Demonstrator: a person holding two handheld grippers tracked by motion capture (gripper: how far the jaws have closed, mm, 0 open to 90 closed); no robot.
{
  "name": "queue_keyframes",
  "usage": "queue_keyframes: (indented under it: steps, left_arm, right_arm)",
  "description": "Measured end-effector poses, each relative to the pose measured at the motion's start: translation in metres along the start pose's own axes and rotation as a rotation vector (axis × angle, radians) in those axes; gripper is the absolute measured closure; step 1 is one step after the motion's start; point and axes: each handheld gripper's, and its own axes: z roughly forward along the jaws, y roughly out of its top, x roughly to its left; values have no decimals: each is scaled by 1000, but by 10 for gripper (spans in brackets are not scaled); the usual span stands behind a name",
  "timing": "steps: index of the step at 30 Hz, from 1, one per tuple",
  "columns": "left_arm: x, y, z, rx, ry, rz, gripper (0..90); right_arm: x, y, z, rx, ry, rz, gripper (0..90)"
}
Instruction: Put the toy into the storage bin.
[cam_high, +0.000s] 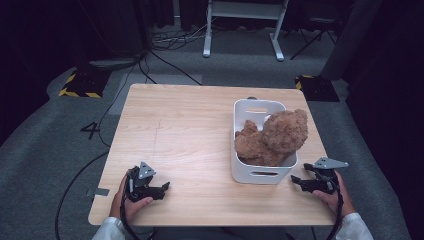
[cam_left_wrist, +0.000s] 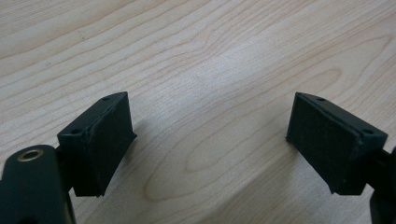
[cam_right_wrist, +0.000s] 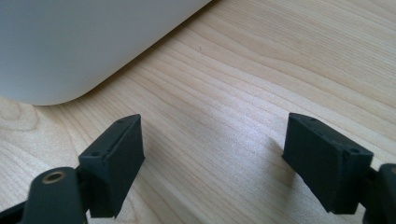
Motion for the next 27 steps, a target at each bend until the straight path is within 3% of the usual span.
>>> queue_keyframes:
  steps: [27]
  left_arm:
    - [1, 1, 1, 1, -7, 9, 142]
  right_arm:
    - [1, 0, 0, -1, -3, -1, 198]
